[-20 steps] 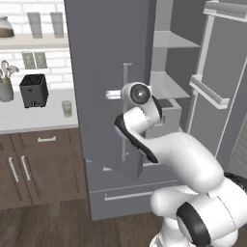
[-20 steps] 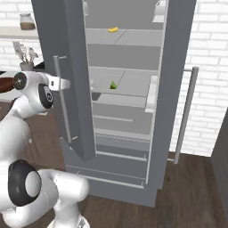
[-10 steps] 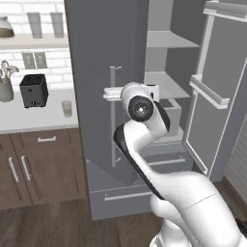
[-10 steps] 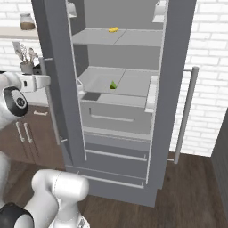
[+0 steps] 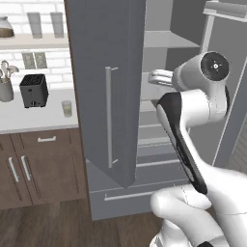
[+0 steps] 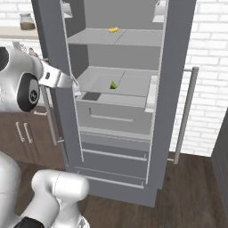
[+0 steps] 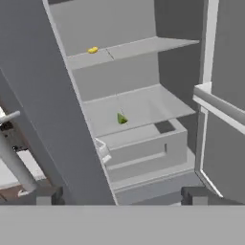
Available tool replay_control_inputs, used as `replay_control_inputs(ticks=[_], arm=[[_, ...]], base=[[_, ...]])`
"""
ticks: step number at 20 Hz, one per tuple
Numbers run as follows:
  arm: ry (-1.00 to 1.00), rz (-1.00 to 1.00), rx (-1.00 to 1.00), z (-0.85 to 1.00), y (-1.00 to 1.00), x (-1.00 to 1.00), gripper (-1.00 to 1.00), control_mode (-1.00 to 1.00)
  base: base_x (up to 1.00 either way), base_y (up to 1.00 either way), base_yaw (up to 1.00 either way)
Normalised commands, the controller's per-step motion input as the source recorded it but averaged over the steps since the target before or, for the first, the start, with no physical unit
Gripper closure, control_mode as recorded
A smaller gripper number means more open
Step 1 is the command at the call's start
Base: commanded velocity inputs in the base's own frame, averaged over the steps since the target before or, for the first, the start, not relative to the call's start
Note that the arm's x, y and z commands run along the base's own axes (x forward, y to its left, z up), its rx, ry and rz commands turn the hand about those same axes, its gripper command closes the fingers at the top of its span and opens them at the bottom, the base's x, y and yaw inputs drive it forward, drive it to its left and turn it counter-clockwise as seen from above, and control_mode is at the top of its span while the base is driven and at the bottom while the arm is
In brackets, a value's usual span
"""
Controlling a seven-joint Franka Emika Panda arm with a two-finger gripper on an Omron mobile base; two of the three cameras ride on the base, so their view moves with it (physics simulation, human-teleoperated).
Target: Grab a lemon wedge from the fridge and one ice cube from the ice bowl, and put them in the glass of lemonade.
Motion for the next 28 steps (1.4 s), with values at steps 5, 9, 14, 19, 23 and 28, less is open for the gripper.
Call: replay_control_inputs(ticks=[5, 9, 14, 19, 23, 28], arm=[[0.12, 0.07, 0.09, -0.36, -0.63, 0.34, -1.00, -1.00], [-0.04, 0.04, 0.04, -0.83, -0.04, 0.40, -1.00, -1.00], [-0.15, 0.02, 0.10, -0.47, -0.14, 0.54, -1.00, -1.00], [-0.11, 0.01, 0.10, -0.16, -0.17, 0.71, -1.00, -1.00], [-0.01, 0.06, 0.18, 0.01, 0.01, 0.77, -1.00, -1.00], [0.05, 0.12, 0.20, 0.09, 0.20, 0.48, -1.00, -1.00]], base=[[0.00, 0.00, 0.00], [0.00, 0.00, 0.00], [0.00, 0.00, 0.00], [0.00, 0.00, 0.00], [0.00, 0.00, 0.00], [0.00, 0.00, 0.00]])
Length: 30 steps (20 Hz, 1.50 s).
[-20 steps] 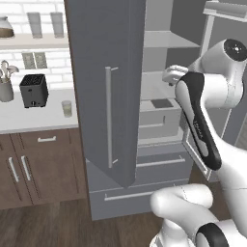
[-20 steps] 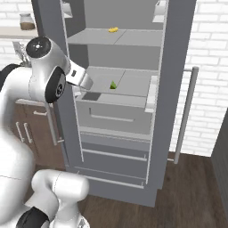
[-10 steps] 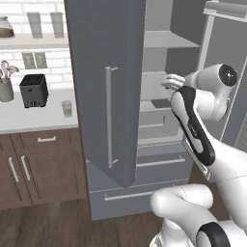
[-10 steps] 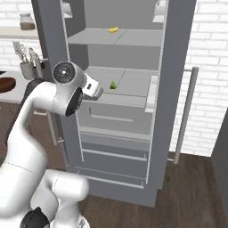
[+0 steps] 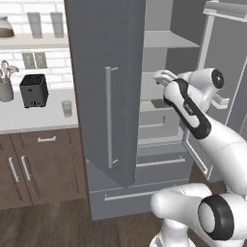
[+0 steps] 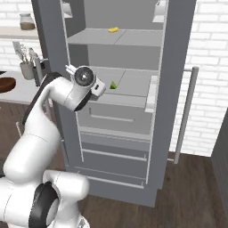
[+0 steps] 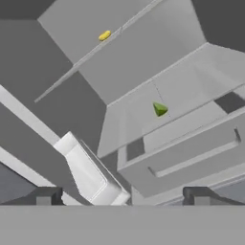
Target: Grab a lemon wedge from the fridge and one ice cube from the ice bowl, and put them in the glass of lemonade.
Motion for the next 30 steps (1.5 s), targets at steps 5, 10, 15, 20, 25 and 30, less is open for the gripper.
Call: replay_control_inputs(ticks=[5, 10, 15, 20, 25, 30], arm=[[0.09, 0.18, 0.18, 0.00, 0.55, 0.21, -1.00, -1.00], [0.03, 0.19, 0.14, 0.00, 0.94, -0.01, -1.00, -1.00], [0.06, 0.19, 0.09, 0.00, 1.00, -0.01, -1.00, -1.00], [0.08, 0.20, 0.08, 0.00, 1.00, 0.00, -1.00, -1.00], [0.07, 0.23, 0.04, -0.05, 1.00, -0.03, -1.00, -1.00], [0.00, 0.15, 0.00, -0.26, 1.00, 0.00, -1.00, -1.00]], base=[[0.00, 0.00, 0.00], [0.00, 0.00, 0.00], [0.00, 0.00, 0.00], [0.00, 0.00, 0.00], [0.00, 0.00, 0.00], [0.00, 0.00, 0.00]])
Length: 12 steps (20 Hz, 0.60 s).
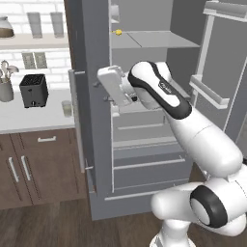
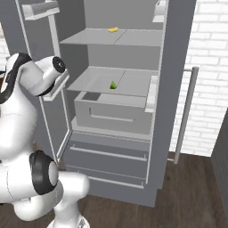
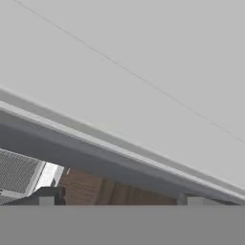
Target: Grab a lemon wedge from the fridge and one ice cube from the ice bowl, and put them in the glass of lemonade.
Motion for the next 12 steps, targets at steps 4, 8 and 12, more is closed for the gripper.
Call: replay_control_inputs(ticks=[4, 8, 12], arm=[[0.00, 0.03, 0.00, -0.08, 0.40, 0.00, -1.00, -1.00], [-0.15, -0.18, 0.00, 0.34, -0.94, -0.92, -1.00, -1.00], [-0.13, -0.32, -0.16, 0.40, -1.00, -1.00, -1.00, -1.00]], base=[[0.00, 0.00, 0.00], [0.00, 0.00, 0.00], [0.00, 0.00, 0.00]])
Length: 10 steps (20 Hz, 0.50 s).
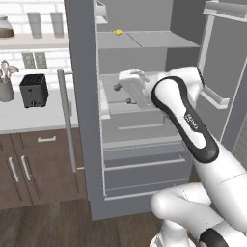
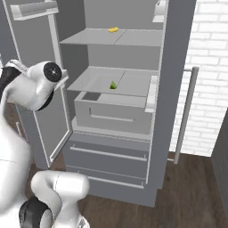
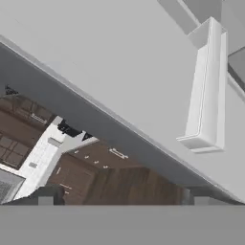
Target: Grab a lemon wedge from the fridge and one ice cube from the ice bowl, and put them in the glass of lemonade.
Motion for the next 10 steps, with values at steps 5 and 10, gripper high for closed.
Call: replay_control_inputs(ticks=[5, 10], arm=[[0.07, -0.37, -0.45, 0.18, -0.86, -0.78, -1.00, -1.00], [0.34, -0.31, -0.53, 0.00, -0.94, -0.53, -1.00, -1.00]], base=[[0.00, 0.00, 0.00], [0.00, 0.00, 0.00]])
